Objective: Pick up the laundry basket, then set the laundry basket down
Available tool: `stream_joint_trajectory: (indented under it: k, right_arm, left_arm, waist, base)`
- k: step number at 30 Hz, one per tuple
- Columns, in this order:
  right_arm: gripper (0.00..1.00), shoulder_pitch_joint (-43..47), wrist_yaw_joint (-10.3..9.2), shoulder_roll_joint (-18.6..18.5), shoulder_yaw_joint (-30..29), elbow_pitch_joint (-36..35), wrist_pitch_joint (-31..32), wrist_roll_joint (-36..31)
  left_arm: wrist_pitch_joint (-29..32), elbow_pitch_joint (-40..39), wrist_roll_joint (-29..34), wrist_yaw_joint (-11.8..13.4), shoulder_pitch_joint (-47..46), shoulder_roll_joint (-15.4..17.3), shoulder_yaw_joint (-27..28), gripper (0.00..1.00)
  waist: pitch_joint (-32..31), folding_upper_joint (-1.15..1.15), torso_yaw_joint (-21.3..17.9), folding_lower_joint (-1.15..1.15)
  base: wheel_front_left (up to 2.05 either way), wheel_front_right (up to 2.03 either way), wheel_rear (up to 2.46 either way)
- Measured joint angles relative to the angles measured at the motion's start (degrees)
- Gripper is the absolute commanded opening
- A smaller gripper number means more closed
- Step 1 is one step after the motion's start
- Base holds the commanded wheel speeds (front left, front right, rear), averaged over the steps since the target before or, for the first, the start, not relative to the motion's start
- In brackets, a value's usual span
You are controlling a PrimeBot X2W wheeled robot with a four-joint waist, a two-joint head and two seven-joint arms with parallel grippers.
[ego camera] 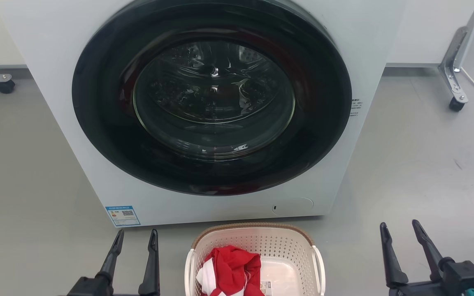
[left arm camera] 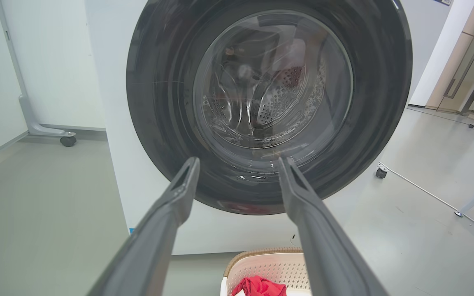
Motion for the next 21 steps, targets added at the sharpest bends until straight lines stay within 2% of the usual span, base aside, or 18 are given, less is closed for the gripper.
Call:
stream_joint_trajectory:
  k: [8, 21]
  right_arm:
    - [1.00, 2.5, -0.01, 0.0, -2.2, -1.4, 0.0, -1.5]
    - [1.00, 4.6, -0.01, 1.0, -4.3, -2.0, 0.0, -3.7]
  left_arm:
    - [0.0, -1.7, 2.7, 0.0, 2.8, -1.3, 2.3, 1.00]
    - [0.1, -2.0, 4.2, 0.0, 3.8, -2.5, 2.9, 1.00]
  waist:
    - [-0.1, 0.00, 0.0, 0.01]
    - [-0.3, 0.00, 0.0, 0.01]
  base:
    - [0.00, 0.00, 0.00]
    - [0.00, 0.00, 0.00]
